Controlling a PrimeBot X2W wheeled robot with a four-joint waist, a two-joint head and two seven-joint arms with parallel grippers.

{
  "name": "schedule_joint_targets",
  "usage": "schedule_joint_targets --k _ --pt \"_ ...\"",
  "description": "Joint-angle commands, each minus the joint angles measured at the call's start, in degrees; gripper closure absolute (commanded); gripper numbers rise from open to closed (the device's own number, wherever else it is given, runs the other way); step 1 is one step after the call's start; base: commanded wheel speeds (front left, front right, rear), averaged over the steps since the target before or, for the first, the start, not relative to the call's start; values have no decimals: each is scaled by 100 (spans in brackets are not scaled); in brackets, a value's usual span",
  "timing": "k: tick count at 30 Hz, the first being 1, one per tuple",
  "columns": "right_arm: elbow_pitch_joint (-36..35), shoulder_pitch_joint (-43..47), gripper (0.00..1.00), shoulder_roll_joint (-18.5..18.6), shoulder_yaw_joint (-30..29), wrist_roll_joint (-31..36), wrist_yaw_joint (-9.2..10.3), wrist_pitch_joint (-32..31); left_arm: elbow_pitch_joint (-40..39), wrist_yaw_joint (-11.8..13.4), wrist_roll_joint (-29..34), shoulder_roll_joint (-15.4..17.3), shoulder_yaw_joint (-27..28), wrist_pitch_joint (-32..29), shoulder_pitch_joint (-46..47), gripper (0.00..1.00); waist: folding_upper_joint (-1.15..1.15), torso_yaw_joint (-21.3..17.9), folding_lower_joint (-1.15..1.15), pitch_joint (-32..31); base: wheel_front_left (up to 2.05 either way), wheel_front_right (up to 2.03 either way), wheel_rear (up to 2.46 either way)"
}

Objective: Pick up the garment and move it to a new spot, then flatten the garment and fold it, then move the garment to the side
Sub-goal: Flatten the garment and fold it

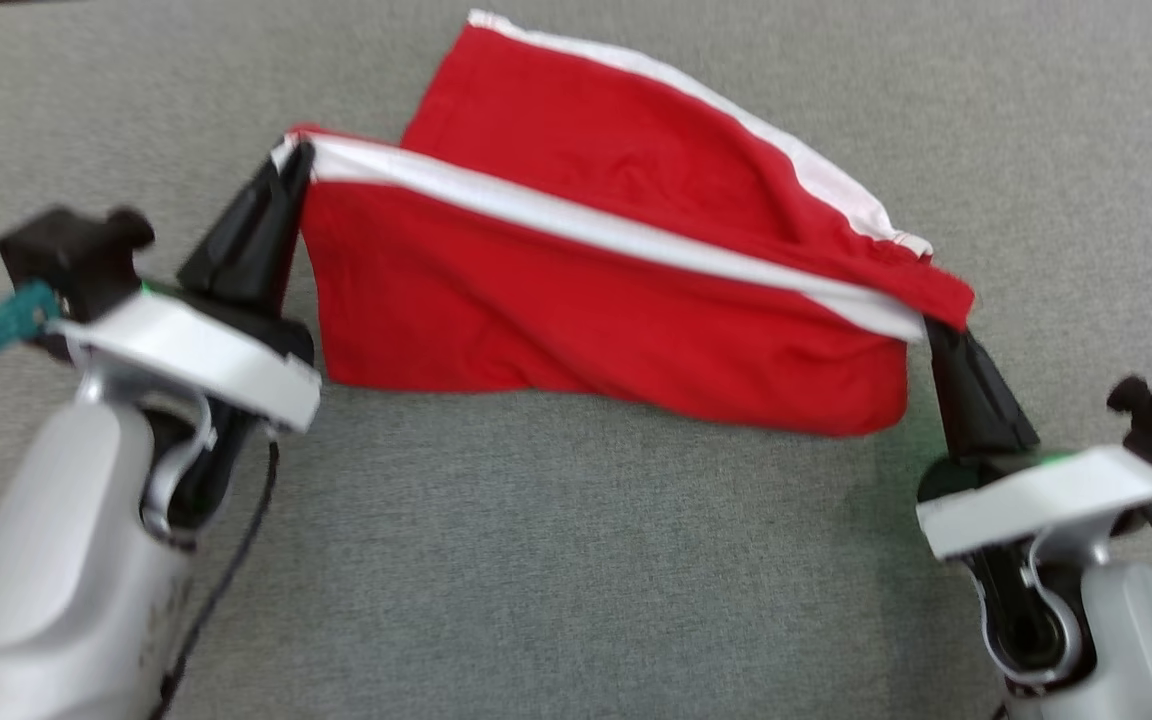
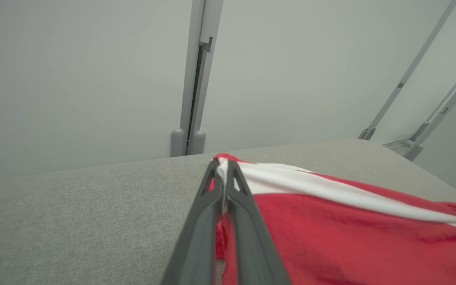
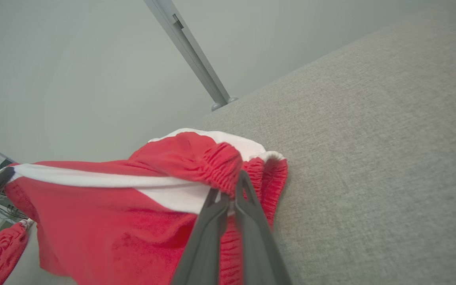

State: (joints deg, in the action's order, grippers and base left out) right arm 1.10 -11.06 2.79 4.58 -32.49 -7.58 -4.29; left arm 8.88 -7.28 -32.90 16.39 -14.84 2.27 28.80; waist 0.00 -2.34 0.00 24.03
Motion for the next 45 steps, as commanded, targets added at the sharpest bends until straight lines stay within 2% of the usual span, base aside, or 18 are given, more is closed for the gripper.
schedule_joint_targets --k 1,5,10,18,19,20,21,22,28,31,33,35,40,45 --pt "201 -362 100 26 13 -47 16 117 326 -8 -89 107 -56 -31 517 100 0 -230 0 426 0 0 0" --pt "501 -884 100 30 174 -2 16 172 850 -16 -43 205 -291 -65 1271 100 0 -370 0 683 0 0 0" --pt "993 -1530 100 25 374 -48 15 463 1629 -22 -220 343 -843 -106 2263 100 0 -625 0 944 0 0 0" --pt "1722 -2201 100 24 854 -220 15 1006 2879 -24 -643 301 -1639 22 3361 100 0 -953 0 1099 0 0 0" --pt "1816 -2249 88 25 909 -251 15 1059 3025 -24 -714 281 -1713 26 3442 100 0 -975 0 1103 0 0 0" --pt "1882 -2290 52 26 969 -278 15 1103 3160 -24 -781 264 -1817 -3 3491 100 0 -992 0 1106 0 0 0" --pt "1941 -2337 0 22 1024 -203 15 1178 3259 -24 -865 251 -1864 82 3548 75 0 -1012 0 1105 0 0 0" --pt "2046 -2371 0 28 1012 46 15 1247 3377 -24 -918 263 -1896 160 3593 0 0 -1036 0 1095 0 0 0" --pt "2051 -2196 0 20 989 489 10 1682 4037 27 -868 135 -1940 967 3513 0 0 -927 0 952 0 0 0" --pt "1825 -1984 0 24 863 876 10 1798 4098 181 -738 94 -1863 1220 3351 0 0 -818 0 846 0 0 0" --pt "1633 -1799 0 21 689 1165 10 1852 3975 372 -633 96 -1730 1284 3204 0 0 -737 0 768 0 0 0" --pt "1391 -1635 0 23 502 1435 10 1881 3458 576 -457 124 -1395 1296 3048 0 0 -659 0 704 0 0 0" --pt "804 -1245 0 27 10 2029 10 1793 1812 904 202 163 -431 1295 1807 0 0 -439 0 464 0 0 0" --pt "420 -1021 0 90 -203 2266 10 1628 844 1189 649 70 131 1295 816 0 0 -271 0 219 0 0 0"
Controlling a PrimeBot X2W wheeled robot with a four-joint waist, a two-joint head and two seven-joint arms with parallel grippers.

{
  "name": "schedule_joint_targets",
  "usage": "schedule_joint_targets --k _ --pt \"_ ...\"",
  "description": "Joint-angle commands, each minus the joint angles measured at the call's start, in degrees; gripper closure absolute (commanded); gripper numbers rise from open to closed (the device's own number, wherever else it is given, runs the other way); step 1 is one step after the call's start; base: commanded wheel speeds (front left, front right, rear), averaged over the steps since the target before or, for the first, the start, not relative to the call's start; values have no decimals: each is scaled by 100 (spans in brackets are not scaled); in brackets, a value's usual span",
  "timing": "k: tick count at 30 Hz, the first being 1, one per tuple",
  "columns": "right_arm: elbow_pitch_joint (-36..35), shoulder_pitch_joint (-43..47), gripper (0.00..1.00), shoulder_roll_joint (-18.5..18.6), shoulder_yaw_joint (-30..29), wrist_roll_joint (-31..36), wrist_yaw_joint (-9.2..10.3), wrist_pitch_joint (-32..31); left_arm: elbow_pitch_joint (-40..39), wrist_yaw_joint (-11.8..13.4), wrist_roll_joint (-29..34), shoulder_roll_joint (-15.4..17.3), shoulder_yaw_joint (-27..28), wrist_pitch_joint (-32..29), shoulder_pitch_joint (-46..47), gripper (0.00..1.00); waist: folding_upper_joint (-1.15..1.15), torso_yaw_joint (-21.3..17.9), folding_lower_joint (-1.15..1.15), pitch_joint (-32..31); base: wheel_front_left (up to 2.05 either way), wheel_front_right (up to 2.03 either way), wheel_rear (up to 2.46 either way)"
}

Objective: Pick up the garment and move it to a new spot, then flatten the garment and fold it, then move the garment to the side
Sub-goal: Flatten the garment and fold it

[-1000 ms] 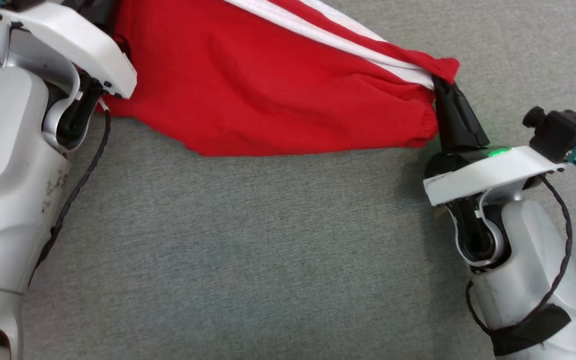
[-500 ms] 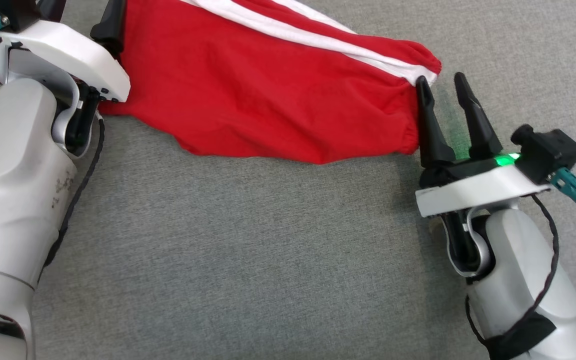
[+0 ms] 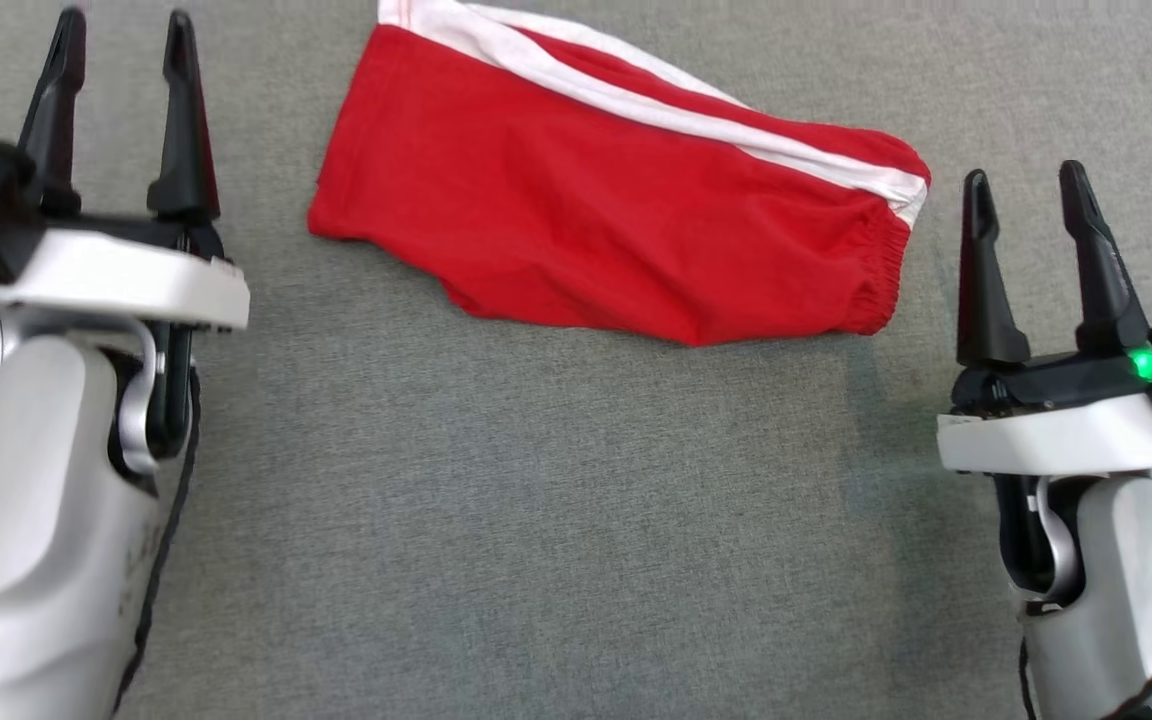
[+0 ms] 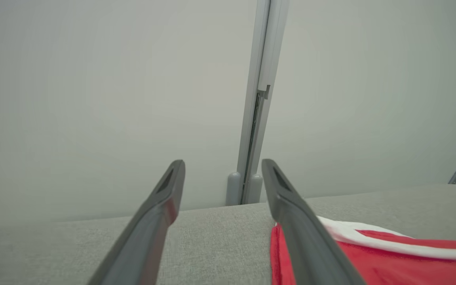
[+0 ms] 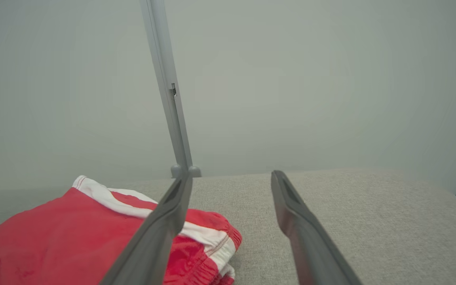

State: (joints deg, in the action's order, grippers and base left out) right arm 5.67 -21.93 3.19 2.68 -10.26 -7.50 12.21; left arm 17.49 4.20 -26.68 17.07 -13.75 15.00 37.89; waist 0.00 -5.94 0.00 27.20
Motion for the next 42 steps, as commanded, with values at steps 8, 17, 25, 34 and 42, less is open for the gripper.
schedule_joint_targets --k 8,17,25,34,42 --pt "-389 512 0 97 -157 74 2 -295 -762 250 358 -115 440 11 -1380 0 0 234 0 -422 0 0 0" --pt "-605 820 0 66 -257 -47 2 -465 -896 270 404 -190 596 13 -2039 0 0 296 0 -563 0 0 0" --pt "-653 738 0 44 -282 -114 2 -496 -834 131 453 -190 454 -5 -1813 0 0 281 0 -549 0 0 0" --pt "-607 568 0 16 -139 -163 2 -493 40 -655 351 -393 -339 -902 -533 0 0 99 0 -327 0 0 0" --pt "-399 514 0 -12 -58 -300 2 -340 1781 -1039 95 -435 -769 -2058 445 0 0 -193 0 -181 0 0 0"
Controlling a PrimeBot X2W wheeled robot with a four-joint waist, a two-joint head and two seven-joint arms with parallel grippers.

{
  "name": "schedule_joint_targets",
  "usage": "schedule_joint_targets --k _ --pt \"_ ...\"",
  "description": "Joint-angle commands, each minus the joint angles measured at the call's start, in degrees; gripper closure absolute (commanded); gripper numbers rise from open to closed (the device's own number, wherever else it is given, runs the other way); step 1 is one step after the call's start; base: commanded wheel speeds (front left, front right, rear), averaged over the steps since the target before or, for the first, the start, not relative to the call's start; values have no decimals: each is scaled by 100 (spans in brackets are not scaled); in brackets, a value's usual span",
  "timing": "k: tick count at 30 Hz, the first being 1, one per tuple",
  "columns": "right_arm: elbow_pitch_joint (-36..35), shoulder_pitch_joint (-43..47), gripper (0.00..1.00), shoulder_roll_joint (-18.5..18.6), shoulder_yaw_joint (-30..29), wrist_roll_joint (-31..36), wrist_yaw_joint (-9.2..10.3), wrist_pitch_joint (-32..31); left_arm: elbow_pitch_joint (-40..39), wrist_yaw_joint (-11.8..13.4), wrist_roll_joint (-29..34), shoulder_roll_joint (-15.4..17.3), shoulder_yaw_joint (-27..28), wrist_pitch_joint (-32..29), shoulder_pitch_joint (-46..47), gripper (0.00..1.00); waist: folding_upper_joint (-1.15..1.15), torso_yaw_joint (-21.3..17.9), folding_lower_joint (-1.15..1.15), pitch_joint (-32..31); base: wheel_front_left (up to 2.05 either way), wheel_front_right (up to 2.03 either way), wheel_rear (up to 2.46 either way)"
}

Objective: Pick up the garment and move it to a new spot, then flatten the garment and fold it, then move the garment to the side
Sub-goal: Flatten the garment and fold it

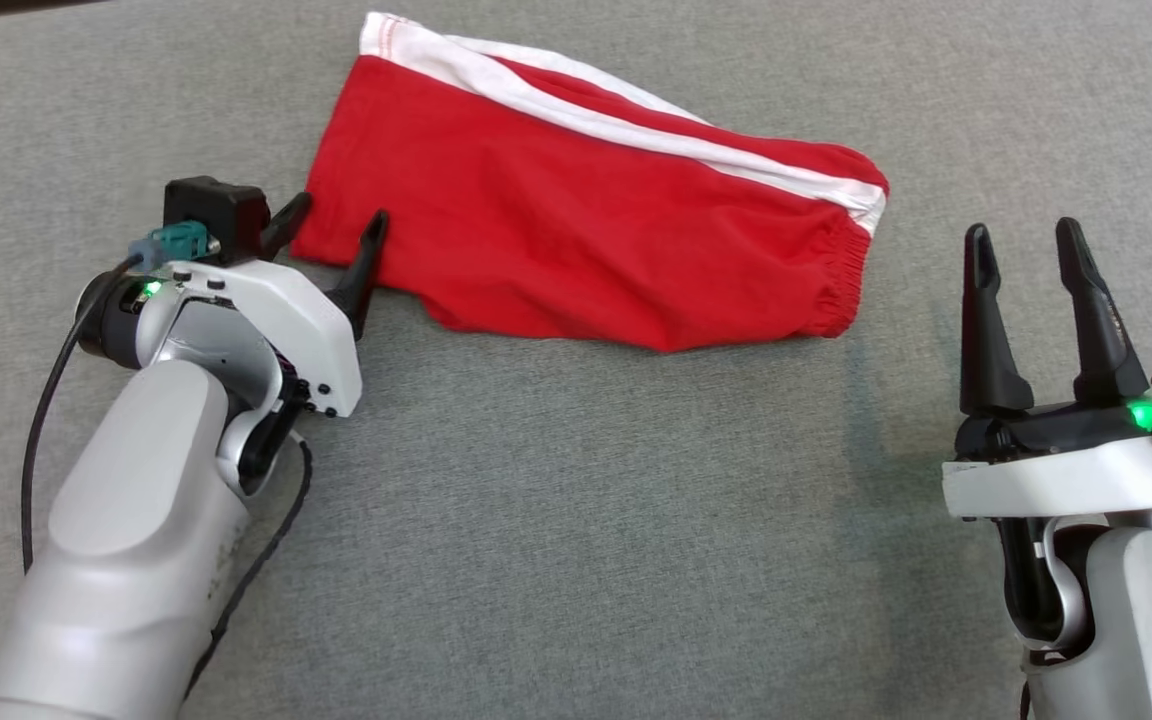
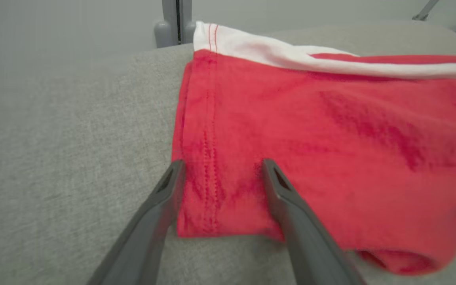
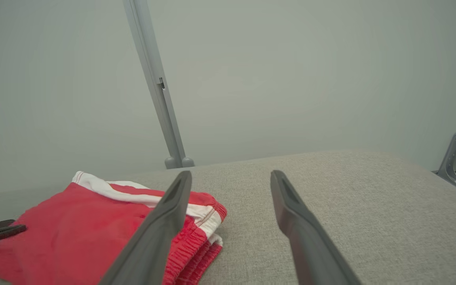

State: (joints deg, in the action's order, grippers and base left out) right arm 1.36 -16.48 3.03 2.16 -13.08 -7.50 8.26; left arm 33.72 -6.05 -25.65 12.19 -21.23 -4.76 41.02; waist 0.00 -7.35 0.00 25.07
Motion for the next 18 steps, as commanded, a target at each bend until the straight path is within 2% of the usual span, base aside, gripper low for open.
schedule_joint_targets --k 1,5,6,7,8,13,18 --pt "68 -22 0 6 11 -63 2 66 364 -20 25 77 -75 -225 196 0 0 -75 0 30 0 0 0" --pt "135 5 0 2 49 -108 2 106 804 -60 -13 33 -229 -527 309 0 0 -120 0 19 0 0 0" --pt "156 5 0 0 46 -132 2 118 881 -72 -26 17 -274 -573 325 34 0 -123 0 20 0 0 0" --pt "167 1 0 -3 47 -147 2 129 943 -81 17 27 -329 -596 367 80 0 -125 0 20 0 0 0" --pt "183 1 0 -3 35 -160 2 140 986 -87 46 22 -373 -614 384 100 0 -123 0 19 0 0 0" --pt "222 14 0 -5 -7 -210 2 162 1026 22 199 51 -482 -416 456 100 0 -69 0 -4 0 0 0" --pt "152 100 0 -7 -111 -125 2 100 846 81 86 -18 -471 -237 127 100 0 130 0 -70 0 0 0"
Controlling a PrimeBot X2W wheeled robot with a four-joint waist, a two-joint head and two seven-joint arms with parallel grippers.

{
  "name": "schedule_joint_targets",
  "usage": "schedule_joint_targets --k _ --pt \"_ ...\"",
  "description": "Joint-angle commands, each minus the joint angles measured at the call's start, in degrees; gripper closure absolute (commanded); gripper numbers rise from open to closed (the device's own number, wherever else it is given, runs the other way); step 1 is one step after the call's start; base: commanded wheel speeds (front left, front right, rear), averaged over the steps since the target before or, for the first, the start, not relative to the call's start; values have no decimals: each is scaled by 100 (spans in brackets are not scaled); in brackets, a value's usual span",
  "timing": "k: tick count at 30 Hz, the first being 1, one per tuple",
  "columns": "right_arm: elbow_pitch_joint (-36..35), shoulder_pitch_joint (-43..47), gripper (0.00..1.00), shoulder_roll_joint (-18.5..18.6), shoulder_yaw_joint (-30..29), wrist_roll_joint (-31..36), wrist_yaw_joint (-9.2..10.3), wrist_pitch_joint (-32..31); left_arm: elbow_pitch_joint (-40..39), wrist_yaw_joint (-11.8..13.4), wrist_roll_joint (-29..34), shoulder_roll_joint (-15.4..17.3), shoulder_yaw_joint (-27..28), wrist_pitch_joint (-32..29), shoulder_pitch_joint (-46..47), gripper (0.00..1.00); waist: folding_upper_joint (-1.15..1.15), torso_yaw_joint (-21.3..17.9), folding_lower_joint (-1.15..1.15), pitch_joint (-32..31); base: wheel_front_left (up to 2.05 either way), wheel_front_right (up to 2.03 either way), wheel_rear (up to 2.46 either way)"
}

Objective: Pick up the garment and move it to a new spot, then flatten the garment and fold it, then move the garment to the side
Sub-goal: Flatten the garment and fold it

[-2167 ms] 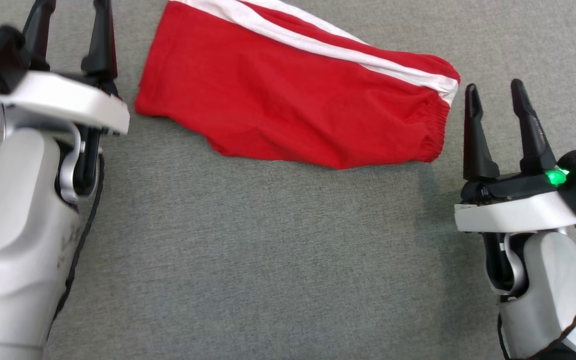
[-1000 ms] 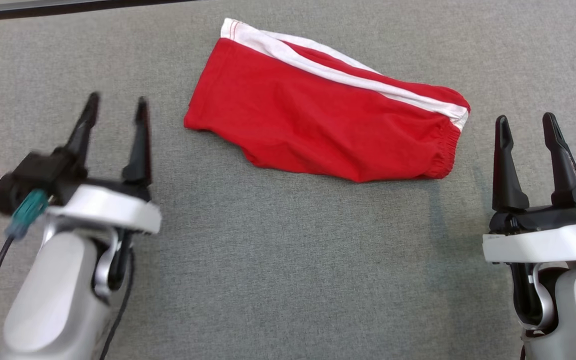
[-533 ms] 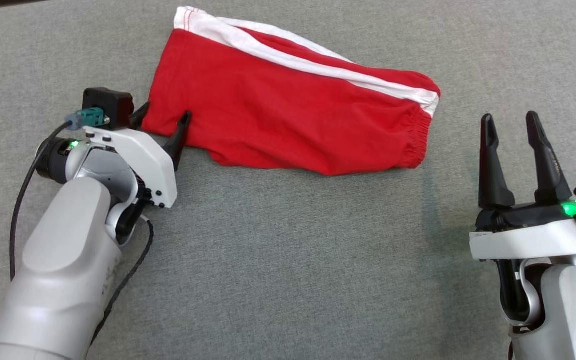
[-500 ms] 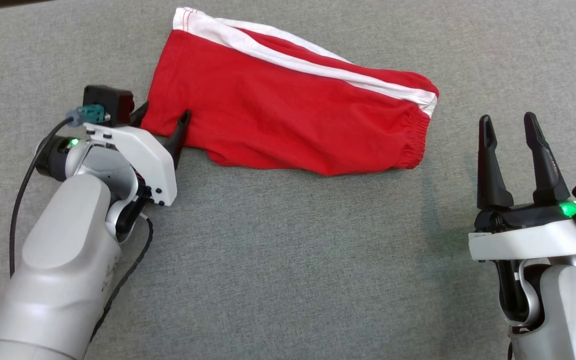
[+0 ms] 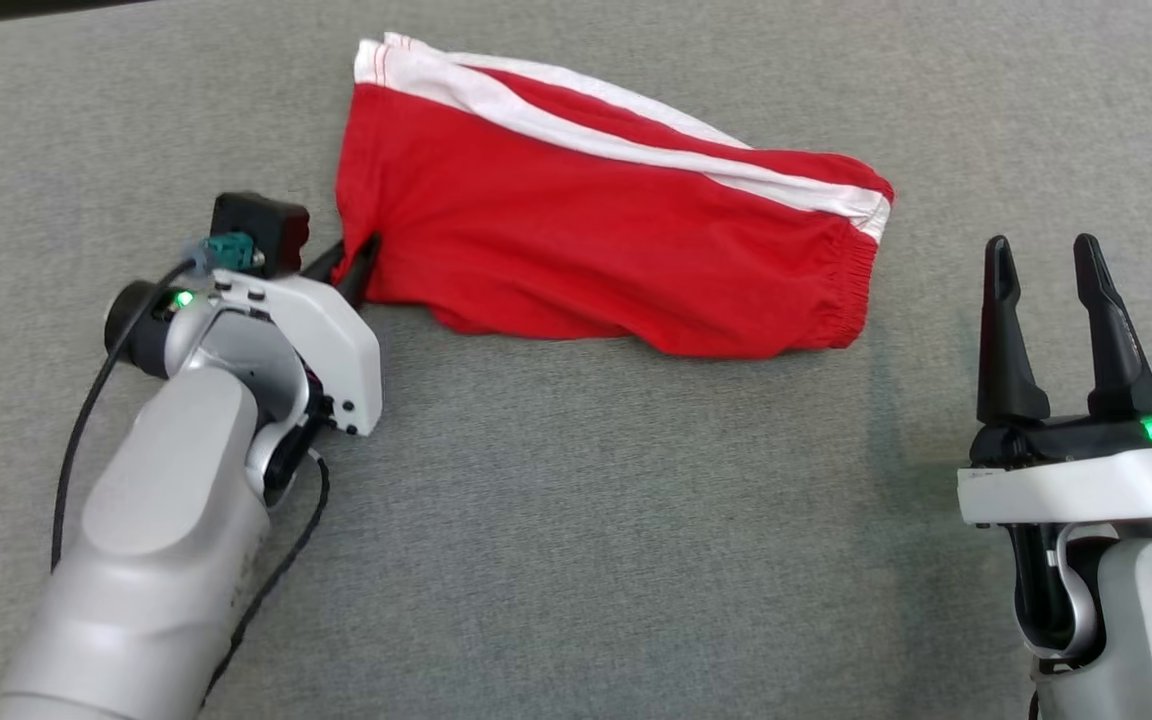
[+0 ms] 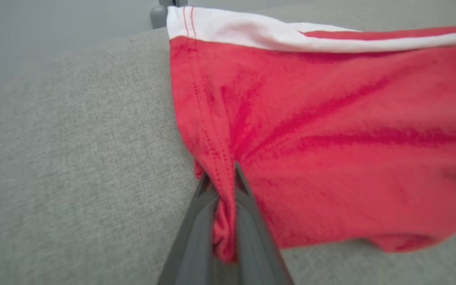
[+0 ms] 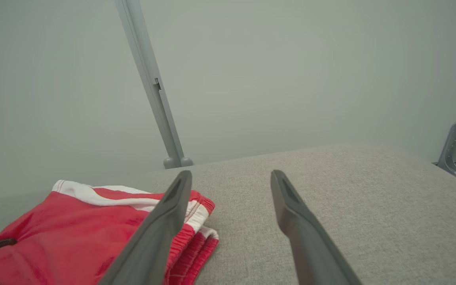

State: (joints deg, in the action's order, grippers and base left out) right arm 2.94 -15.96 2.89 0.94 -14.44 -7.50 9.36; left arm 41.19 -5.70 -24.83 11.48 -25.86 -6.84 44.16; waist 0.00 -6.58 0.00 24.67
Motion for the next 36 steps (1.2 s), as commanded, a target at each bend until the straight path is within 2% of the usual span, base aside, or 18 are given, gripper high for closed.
schedule_joint_targets --k 1,10,17,18,19,25,29,36 --pt "-40 69 0 8 -16 31 2 -29 18 54 -25 59 6 -6 -274 100 0 106 0 -43 0 0 0" --pt "-264 337 0 9 -129 20 2 -181 -1227 343 -374 245 229 189 -1650 100 0 382 0 -317 0 0 0" --pt "-428 522 0 9 -214 190 2 -360 -2216 569 -610 281 148 -214 -2613 100 0 500 0 -481 0 0 0" --pt "-454 554 0 10 -214 226 2 -390 -2324 629 -563 307 154 -194 -2661 78 0 505 0 -503 0 0 0" --pt "-469 565 0 9 -202 237 2 -416 -2445 682 -516 329 191 -94 -2686 0 0 503 0 -524 0 0 0" --pt "-540 664 0 10 -218 299 2 -560 -2948 995 -426 259 473 643 -2743 0 0 589 0 -696 0 0 0" --pt "-624 715 0 86 -192 383 2 -691 -3260 1218 -266 302 836 1556 -2621 0 0 663 0 -871 0 0 0" --pt "-688 807 0 129 -147 344 2 -834 -3369 1192 -247 445 1182 2044 -2726 0 0 696 0 -1065 0 0 0"
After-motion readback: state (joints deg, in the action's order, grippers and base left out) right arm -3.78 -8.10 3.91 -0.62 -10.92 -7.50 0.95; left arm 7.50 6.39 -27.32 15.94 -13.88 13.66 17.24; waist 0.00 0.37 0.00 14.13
